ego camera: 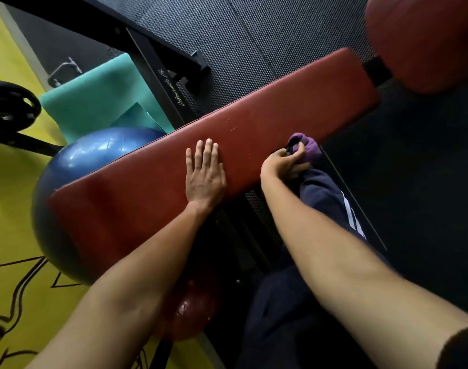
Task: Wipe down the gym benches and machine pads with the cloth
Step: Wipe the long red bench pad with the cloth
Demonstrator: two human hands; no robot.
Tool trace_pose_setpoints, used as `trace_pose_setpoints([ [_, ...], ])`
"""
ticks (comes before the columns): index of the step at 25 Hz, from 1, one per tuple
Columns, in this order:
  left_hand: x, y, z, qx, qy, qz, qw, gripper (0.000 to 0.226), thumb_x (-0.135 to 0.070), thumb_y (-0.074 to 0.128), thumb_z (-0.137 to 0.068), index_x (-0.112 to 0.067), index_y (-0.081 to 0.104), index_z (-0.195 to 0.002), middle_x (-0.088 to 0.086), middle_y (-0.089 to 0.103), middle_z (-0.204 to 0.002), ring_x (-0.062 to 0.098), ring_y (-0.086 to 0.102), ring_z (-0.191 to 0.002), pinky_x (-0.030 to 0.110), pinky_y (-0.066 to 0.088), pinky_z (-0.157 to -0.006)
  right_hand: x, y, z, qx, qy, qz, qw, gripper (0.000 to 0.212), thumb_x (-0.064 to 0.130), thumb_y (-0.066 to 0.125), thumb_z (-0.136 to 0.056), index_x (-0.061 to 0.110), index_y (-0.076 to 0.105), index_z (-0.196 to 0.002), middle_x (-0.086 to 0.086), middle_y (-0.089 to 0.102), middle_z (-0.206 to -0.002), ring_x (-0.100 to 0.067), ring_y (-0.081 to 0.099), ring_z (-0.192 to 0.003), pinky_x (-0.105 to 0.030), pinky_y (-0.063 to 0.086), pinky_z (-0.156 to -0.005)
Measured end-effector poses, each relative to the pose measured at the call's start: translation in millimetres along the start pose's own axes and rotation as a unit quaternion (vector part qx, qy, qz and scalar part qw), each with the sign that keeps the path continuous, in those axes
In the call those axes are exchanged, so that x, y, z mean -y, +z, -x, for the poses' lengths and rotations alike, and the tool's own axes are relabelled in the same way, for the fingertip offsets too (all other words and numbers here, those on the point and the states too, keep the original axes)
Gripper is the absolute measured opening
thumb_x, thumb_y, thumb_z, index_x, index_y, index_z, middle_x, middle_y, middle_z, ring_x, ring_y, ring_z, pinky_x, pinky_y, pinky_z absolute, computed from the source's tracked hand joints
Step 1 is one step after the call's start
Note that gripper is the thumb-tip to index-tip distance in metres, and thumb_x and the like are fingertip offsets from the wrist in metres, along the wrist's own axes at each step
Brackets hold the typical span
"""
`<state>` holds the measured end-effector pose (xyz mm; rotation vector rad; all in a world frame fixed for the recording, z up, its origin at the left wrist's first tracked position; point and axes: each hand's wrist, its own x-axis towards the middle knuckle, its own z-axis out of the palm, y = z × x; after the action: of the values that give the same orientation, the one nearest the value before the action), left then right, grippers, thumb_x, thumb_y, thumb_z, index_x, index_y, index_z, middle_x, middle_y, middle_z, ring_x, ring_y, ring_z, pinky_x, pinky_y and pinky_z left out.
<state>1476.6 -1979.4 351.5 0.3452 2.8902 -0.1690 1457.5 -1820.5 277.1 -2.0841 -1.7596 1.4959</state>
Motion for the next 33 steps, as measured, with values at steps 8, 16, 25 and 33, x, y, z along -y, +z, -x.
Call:
trace_pose_setpoints([
  [8, -2, -5, -7, -0.026, -0.013, 0.016, 0.999, 0.052, -0.031, 0.039, -0.097, -0.008, 0.051, -0.142, 0.010, 0.046, -0.152, 0.029, 0.035, -0.145, 0.052, 0.018, -0.122, -34, -26, 22, 0.137, -0.290, 0.166, 0.933, 0.050, 0.023, 0.066, -0.087, 0.026, 0.058, -0.136, -0.023, 0.031, -0.157, -0.045, 0.031, -0.143, -0.051, 0.030, -0.117],
  [16, -7, -5, -38, -0.043, -0.048, 0.034, 0.997, 0.053, -0.030, 0.039, -0.094, -0.008, 0.053, -0.141, 0.012, 0.047, -0.152, 0.029, 0.036, -0.146, 0.053, 0.018, -0.122, 22, 4, 14, 0.248, -0.426, 0.233, 0.838, 0.039, 0.029, 0.063, -0.095, 0.025, 0.062, -0.133, -0.020, 0.040, -0.153, -0.043, 0.038, -0.138, -0.049, 0.029, -0.118],
  [25, 4, -11, -91, 0.027, -0.124, 0.042, 0.991, 0.061, -0.039, 0.031, -0.099, -0.010, 0.039, -0.152, 0.008, 0.040, -0.158, 0.024, 0.027, -0.150, 0.049, 0.002, -0.125, 54, 4, -64, 0.290, -0.487, 0.266, 0.780, 0.059, 0.036, 0.063, -0.092, 0.030, 0.039, -0.146, -0.015, 0.042, -0.151, -0.039, 0.040, -0.137, -0.049, 0.039, -0.112],
  [33, -1, -6, -92, 0.009, -0.135, 0.020, 0.991, 0.062, -0.039, 0.027, -0.099, -0.012, 0.041, -0.152, 0.007, 0.044, -0.155, 0.026, 0.032, -0.148, 0.050, 0.011, -0.124, 43, -1, -30, 0.394, -0.586, 0.225, 0.671, 0.062, 0.017, 0.052, -0.091, 0.021, 0.046, -0.152, -0.010, 0.041, -0.158, -0.032, 0.039, -0.146, -0.036, 0.026, -0.122],
])
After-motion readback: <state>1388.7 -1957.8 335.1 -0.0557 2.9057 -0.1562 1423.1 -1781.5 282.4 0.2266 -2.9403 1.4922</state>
